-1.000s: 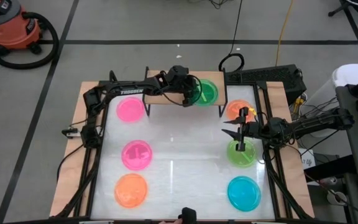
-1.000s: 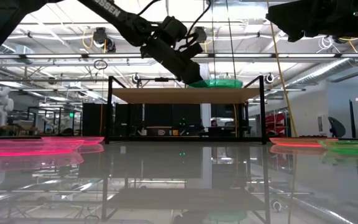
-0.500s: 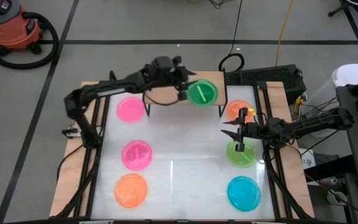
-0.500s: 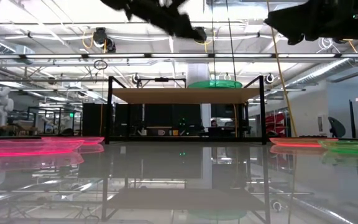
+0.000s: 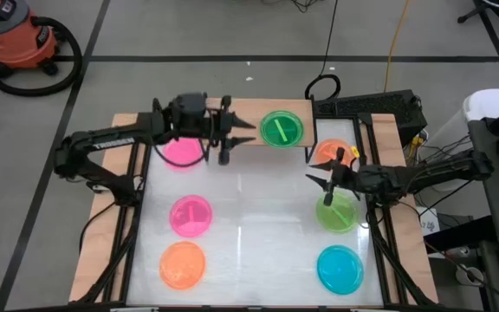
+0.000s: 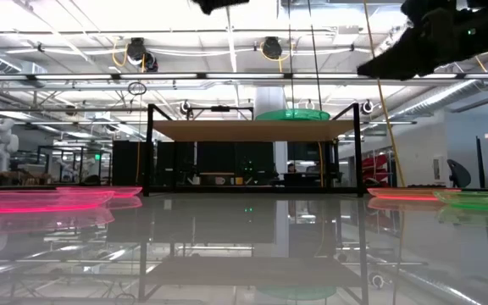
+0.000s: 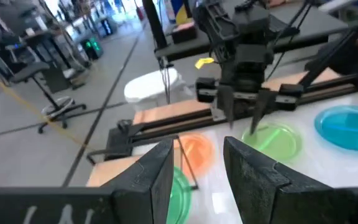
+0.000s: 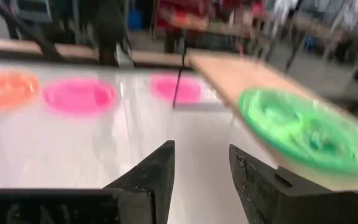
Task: Place and stack plates onto a shelf
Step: Stack the top orange plate on top of the green plate on the shelf
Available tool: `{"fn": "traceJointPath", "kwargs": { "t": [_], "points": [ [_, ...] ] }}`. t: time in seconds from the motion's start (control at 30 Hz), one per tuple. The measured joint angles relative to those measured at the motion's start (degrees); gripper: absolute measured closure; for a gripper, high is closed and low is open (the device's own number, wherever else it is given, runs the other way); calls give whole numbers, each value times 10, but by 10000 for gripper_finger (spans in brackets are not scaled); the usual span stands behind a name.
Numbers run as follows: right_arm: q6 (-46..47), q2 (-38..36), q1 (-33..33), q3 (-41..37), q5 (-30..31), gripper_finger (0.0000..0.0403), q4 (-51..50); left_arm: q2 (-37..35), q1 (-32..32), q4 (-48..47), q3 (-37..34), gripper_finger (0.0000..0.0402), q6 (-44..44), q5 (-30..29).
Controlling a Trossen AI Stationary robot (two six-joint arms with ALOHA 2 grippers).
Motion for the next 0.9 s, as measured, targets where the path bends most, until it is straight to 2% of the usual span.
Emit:
{"fn": "traceJointPath", "kwargs": {
  "t": [0.3,0.53,0.7,0.9],
  "points": [
    [139,10,0,27,66,266,-226,-101,-31,279,-274,254,-90,-1],
    [258,36,-4,28,73,266,-305,-157,-49,470,-439,254,-138,-1],
    [304,78,-30,28,71,266,-356,-166,-49,547,-489,254,-145,-4],
    [315,139,-63,28,41,266,-373,-165,-51,548,-491,254,-144,-6]
  ]
}}
